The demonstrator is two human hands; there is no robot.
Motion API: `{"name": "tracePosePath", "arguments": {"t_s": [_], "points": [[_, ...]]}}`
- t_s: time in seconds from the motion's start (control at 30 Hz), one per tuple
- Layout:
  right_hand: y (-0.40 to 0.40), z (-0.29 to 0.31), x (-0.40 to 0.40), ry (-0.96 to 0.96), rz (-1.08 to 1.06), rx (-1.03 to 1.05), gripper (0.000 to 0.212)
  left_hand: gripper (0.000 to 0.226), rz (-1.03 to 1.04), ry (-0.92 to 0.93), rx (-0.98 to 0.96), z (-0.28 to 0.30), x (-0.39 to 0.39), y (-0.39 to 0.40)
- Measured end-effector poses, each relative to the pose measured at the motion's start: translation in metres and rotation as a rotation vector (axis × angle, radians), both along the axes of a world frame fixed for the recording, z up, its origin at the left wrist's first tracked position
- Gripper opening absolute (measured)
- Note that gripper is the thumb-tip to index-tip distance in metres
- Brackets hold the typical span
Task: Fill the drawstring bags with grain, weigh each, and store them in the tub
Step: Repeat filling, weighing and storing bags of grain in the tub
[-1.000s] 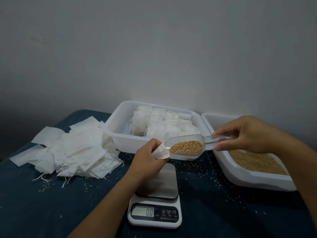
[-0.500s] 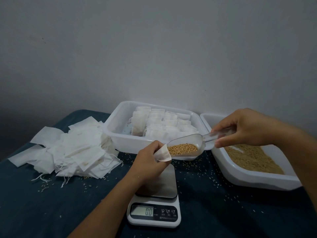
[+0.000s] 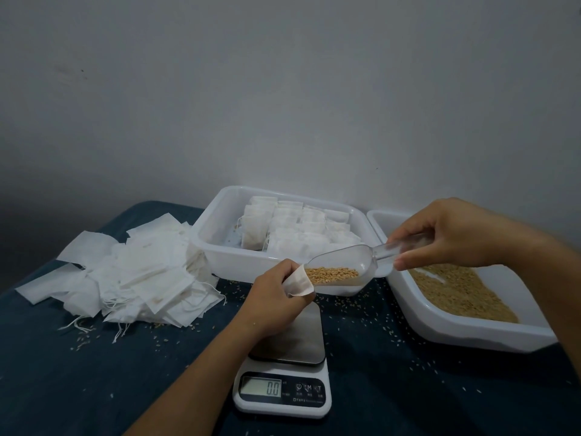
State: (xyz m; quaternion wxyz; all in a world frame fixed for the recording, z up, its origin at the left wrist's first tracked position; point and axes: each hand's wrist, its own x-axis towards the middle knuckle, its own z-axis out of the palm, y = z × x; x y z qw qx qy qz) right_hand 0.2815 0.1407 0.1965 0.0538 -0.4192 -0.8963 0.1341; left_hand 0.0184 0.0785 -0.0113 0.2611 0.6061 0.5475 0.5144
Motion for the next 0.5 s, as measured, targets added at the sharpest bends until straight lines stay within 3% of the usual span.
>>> {"name": "tracePosePath", "arguments": {"t_s": [0.5], "points": [[-0.0028, -0.0025, 0.0056, 0.006, -0.026, -0.018, 0.035, 0.021, 0.019, -0.008, -0.009, 0.0006, 0.0002, 0.0005]]}}
